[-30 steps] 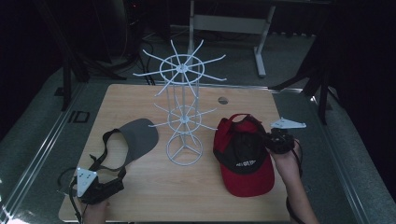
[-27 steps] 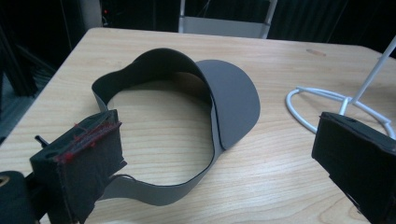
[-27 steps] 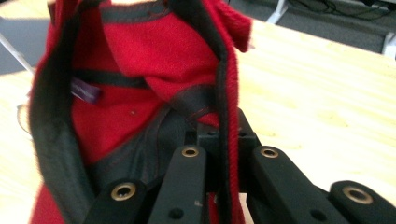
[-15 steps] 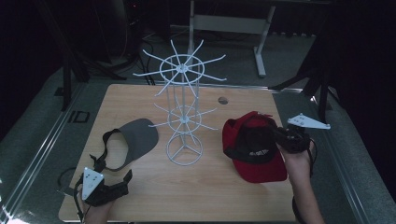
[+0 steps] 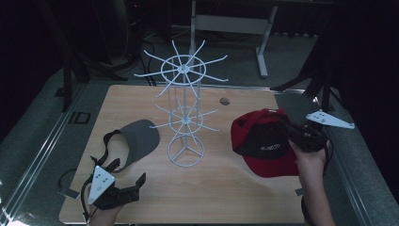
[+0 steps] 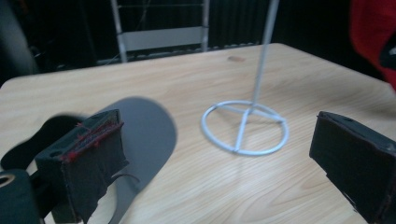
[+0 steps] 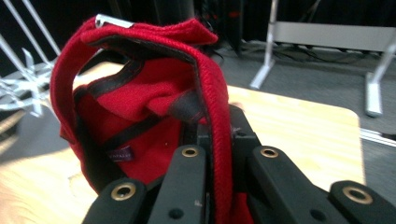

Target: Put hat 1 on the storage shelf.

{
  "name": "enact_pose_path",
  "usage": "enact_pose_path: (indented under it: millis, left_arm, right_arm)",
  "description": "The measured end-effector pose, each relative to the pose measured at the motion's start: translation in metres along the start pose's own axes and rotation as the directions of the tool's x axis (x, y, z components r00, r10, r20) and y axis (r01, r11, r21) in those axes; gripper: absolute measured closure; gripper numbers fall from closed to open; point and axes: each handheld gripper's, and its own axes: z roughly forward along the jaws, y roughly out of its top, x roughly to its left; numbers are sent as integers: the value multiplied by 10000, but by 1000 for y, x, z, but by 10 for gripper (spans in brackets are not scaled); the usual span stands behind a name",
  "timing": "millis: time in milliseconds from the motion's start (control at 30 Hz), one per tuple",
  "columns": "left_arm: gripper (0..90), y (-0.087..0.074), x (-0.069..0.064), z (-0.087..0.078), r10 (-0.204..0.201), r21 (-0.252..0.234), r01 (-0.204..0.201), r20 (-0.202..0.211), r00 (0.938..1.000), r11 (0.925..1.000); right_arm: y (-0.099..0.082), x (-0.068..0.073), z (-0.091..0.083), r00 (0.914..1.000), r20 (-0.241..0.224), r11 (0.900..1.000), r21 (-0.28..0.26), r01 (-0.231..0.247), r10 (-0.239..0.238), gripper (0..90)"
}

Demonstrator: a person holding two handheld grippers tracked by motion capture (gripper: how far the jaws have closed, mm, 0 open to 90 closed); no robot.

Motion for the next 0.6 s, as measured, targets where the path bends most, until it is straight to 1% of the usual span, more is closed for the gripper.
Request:
enact_pose_path:
  millis: [33,100,200,300,367,433,467,567,600]
  left_arm:
    - [34,5,-3,-1,91,-38,-91,74,9999,10000]
    - [34,15,-9,-2,118,-211,-111,294,9995,9997]
    - [34,29,-19,-1,237,-372,-216,572,9981,9991]
    - [34,40,-28,3,399,-513,-353,936,9948,9981]
    - [34,47,-35,6,503,-599,-435,1183,9917,9973]
    - [34,54,-42,10,584,-674,-484,1551,9862,9965]
    - [34,58,-45,12,689,-704,-581,1625,9843,9958]
    - [34,68,-56,18,919,-889,-752,2024,9750,9932]
    - [34,72,-59,20,1007,-980,-805,2228,9697,9919]
  right_arm:
    - [1,1,-2,10000,-79,9999,-93,-45,45,873]
    - [2,4,-4,9997,-190,9996,-254,-130,125,873]
    - [4,9,-8,9996,-233,9993,-345,-153,145,873]
    - [7,12,-12,9997,-216,9993,-372,-90,82,873]
    - [9,14,-14,9995,-316,9991,-420,-69,55,873]
    - [10,17,-15,9995,-299,9992,-397,33,-45,873]
    - [11,18,-16,9995,-314,9993,-376,46,-58,873]
    - [13,20,-19,9994,-344,9992,-396,79,-93,873]
    - [13,21,-20,9994,-334,9991,-412,68,-82,873]
